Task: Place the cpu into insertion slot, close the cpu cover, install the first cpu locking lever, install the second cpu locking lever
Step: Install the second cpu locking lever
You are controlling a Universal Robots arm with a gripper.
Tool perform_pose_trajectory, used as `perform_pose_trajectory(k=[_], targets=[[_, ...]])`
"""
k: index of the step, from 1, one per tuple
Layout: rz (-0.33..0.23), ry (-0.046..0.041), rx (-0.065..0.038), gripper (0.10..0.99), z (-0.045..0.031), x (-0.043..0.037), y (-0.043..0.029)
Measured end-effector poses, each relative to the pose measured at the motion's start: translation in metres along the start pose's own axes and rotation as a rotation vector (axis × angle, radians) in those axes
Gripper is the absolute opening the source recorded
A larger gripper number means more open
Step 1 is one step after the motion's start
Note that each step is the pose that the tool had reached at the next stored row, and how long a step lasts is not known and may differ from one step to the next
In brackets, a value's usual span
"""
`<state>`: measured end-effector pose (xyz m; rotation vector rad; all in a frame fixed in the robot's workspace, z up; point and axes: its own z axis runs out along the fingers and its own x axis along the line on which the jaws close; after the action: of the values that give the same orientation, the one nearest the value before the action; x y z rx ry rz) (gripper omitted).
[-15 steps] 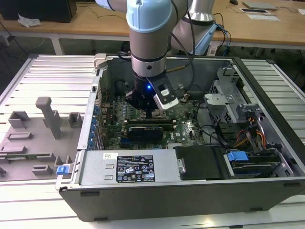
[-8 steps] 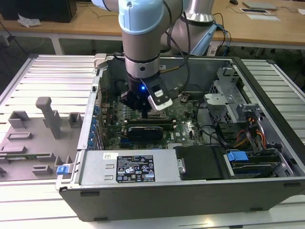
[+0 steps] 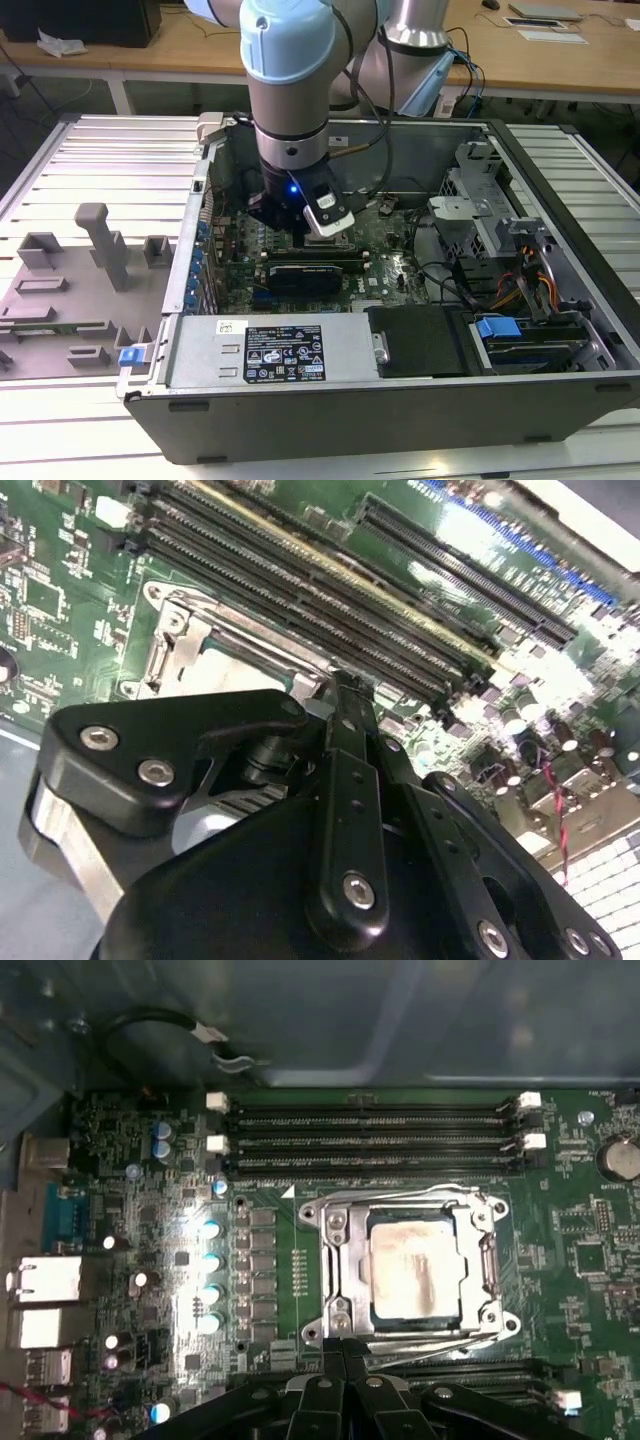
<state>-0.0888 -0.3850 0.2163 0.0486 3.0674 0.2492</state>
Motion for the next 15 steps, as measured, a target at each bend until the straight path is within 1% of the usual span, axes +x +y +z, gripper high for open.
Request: perform_pose_trajectory(k=[2, 4, 5, 7, 8, 10, 12, 13, 14, 15], targets=[[0.0, 0.0, 0.0, 0.106, -0.0004, 0.0001, -0.0045], [0.0, 0.0, -0.002, 0.106, -0.0004, 0.0, -0.0069], [0.0, 0.0003, -0.008, 0.106, 0.0002, 0.0001, -0.0072], [-0.001, 0.0015, -0.035, 0.106, 0.0018, 0.0001, -0.0075], [-0.002, 0.002, -0.043, 0.106, 0.0025, 0.0003, -0.0078], [-0.004, 0.0027, -0.057, 0.106, 0.0041, 0.0006, -0.0087], [-0.005, 0.0034, -0.068, 0.106, 0.0061, 0.0012, -0.0098], [-0.006, 0.0036, -0.07, 0.106, 0.0068, 0.0014, -0.0101], [-0.007, 0.0039, -0.076, 0.106, 0.0087, 0.0021, -0.0105], [-0.007, 0.0042, -0.079, 0.106, 0.01, 0.0028, -0.0108]])
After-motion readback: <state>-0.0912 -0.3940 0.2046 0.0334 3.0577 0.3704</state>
